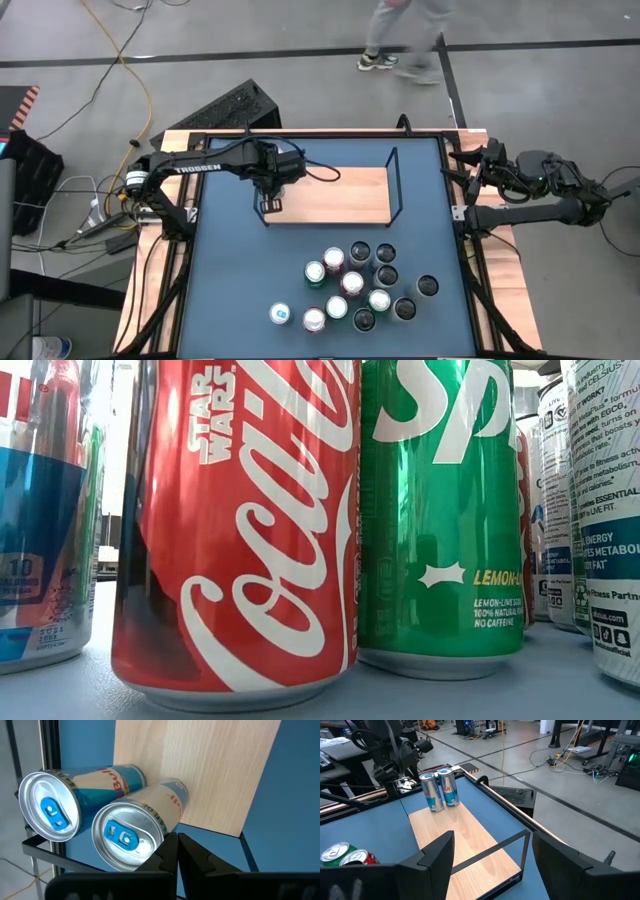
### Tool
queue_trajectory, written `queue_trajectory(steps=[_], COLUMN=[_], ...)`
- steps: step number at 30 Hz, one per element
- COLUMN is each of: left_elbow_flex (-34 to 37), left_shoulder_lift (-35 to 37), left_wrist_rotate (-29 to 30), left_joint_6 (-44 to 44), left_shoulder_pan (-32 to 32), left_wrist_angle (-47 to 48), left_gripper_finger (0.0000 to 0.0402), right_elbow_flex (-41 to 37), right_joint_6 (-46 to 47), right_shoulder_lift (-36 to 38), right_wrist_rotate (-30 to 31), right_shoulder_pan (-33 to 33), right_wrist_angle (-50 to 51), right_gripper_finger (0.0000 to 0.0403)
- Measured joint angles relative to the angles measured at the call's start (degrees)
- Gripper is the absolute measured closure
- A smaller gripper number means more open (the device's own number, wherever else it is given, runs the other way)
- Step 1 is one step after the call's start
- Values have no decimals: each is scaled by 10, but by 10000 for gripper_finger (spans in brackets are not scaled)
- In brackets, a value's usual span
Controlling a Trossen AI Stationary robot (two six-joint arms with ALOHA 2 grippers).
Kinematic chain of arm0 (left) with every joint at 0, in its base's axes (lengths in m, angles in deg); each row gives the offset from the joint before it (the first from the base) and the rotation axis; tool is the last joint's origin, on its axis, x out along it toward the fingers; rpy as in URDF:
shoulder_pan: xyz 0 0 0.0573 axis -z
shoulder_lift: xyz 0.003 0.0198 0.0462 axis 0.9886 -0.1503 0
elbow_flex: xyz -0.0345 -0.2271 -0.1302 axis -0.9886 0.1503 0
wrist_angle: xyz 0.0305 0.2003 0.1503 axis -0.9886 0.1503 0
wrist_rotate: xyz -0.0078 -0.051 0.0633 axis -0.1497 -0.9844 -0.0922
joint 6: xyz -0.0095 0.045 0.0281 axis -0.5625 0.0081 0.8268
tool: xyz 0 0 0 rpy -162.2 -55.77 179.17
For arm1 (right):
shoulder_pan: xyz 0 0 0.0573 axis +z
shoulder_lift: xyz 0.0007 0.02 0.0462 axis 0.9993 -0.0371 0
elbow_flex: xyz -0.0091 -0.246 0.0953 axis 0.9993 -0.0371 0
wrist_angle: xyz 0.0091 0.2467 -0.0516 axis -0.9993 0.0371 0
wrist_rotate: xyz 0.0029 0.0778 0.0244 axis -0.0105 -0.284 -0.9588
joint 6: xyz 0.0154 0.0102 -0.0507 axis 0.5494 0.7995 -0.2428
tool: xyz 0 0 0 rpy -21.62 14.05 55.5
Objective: Place canned beverage on shelf
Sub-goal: Put the top blue soda can on the shelf aligned with the other blue soda can
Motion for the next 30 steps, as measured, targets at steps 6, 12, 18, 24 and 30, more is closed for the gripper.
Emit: queue_trajectory(steps=[6,12,18,24,30], left_elbow_flex=[0,0,0,-30,-115], left_shoulder_lift=[0,0,0,0,2], left_wrist_rotate=[1,0,-1,-58,-118], left_joint_6=[0,-3,-10,-31,-75], left_shoulder_pan=[-2,-2,-1,-1,8], left_wrist_angle=[0,6,17,26,57], left_gripper_finger=[401,401,401,401,402], right_elbow_flex=[0,0,0,0,0], right_joint_6=[0,0,4,4,4], right_shoulder_lift=[0,0,0,0,0], right_wrist_rotate=[0,0,0,0,0], right_shoulder_pan=[0,0,0,0,0], right_wrist_angle=[0,0,0,0,0], right_gripper_finger=[142,142,142,142,142])
